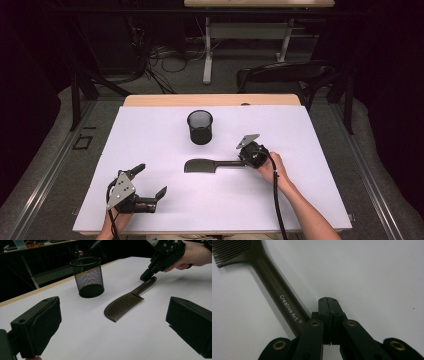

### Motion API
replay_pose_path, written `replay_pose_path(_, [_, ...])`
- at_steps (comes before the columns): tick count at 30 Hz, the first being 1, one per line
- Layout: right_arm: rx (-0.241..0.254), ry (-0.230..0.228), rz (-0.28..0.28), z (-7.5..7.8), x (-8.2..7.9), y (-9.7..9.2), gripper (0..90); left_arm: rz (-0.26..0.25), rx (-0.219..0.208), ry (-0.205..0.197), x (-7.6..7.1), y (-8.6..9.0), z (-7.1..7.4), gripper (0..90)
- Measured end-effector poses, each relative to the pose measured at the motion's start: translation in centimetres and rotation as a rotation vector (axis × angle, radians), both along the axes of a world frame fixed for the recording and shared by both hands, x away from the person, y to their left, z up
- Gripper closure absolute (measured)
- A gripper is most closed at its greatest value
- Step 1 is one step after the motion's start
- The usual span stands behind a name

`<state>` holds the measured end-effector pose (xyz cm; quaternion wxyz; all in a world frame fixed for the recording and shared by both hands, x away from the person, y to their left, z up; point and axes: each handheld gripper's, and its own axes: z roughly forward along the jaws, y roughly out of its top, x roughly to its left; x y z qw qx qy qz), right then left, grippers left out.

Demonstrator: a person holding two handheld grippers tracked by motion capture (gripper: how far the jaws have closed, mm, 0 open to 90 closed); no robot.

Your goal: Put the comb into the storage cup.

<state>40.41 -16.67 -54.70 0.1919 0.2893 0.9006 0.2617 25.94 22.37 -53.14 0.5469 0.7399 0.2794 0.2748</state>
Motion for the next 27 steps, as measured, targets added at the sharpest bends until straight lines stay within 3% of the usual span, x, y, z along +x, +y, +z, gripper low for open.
replay_pose_path(27, [-0.006, 0.032, 0.019, 0.1, -2.3, -0.1, 90.0, 0.002, 0.002, 0.001, -0.1, 0.0, 0.1, 0.0])
